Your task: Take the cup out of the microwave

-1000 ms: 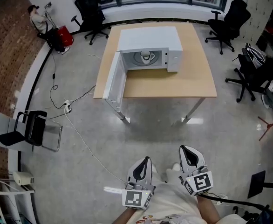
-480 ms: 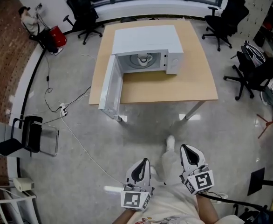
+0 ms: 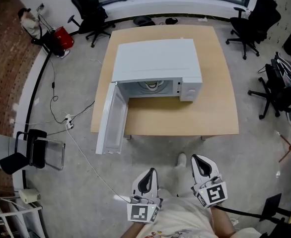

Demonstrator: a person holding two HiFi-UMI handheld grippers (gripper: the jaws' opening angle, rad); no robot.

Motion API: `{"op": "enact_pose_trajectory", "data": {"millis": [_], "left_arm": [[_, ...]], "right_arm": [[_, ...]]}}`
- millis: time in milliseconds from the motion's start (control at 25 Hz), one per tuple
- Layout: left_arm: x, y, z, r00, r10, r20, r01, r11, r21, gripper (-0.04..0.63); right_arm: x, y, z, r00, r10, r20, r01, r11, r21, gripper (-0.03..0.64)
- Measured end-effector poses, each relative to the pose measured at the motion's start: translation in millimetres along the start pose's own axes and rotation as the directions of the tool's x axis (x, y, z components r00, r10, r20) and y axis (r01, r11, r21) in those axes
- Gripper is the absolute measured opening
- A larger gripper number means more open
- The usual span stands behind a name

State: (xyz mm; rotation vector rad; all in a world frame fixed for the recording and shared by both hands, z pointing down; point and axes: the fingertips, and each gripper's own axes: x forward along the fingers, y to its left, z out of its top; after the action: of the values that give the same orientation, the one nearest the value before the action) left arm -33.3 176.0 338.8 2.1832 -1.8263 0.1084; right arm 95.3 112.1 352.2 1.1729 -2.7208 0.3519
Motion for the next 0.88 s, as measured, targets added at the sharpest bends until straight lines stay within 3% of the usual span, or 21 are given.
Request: {"op": "enact_pose_trajectory", "data": {"millis": [320,520,760,880], "left_arm": [[87,14,27,0.997,0.065,0.031,-0.067,0.997,0.048,0.002],[127,32,32,0.997,0.069,0.025,-0.071,0.996,0.046,0.101],[185,58,34,0.996,0.060,0.069,-0.060,0.998,-0.011,0.173],[205,73,19,0.997,0.064,0.043,-0.065,0.998,0.004,0.200]], "right_arm": [[72,-57,30,0.996,0.088,-0.013,-0.088,0.996,-0.026,0.006],[107,-75,30,0.997,0.074,-0.031,-0.075,0.997,-0.008,0.006],[150,-92,13,0.998,0.061,-0.032,-0.062,0.998,-0.031,0.006],[166,-91,0,0.997,0.063,-0.047,-0.064,0.998,-0.028,0.006]]}}
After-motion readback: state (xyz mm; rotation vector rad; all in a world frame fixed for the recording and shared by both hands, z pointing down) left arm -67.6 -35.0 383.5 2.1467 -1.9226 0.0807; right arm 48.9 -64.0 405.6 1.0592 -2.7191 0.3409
